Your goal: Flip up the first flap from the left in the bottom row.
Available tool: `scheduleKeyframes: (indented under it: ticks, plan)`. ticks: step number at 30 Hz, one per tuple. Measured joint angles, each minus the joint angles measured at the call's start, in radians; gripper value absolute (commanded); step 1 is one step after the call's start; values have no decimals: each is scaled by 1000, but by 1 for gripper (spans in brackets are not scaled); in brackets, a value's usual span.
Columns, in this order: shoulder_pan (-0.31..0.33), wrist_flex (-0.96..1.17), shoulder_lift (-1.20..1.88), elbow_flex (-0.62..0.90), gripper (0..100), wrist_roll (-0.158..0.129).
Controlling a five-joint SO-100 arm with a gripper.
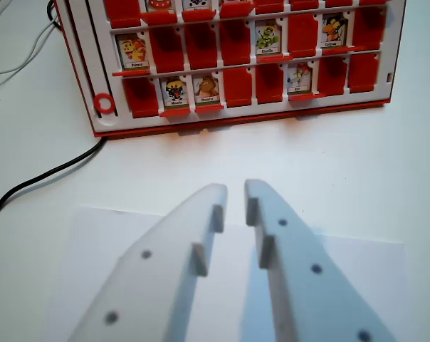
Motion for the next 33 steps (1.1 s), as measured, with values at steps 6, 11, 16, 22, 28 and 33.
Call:
scheduleKeyframes:
  ticks: [6, 11, 16, 22, 28, 33]
  plan:
    - [31, 43, 0, -38, 3, 2]
    - [40, 43, 0, -40, 3, 2]
    - [38, 43, 0, -40, 3, 2]
    - [38, 43, 0, -40, 3, 2]
    - [38, 44, 0, -40, 3, 2]
    - [38, 49, 0, -40, 3, 2]
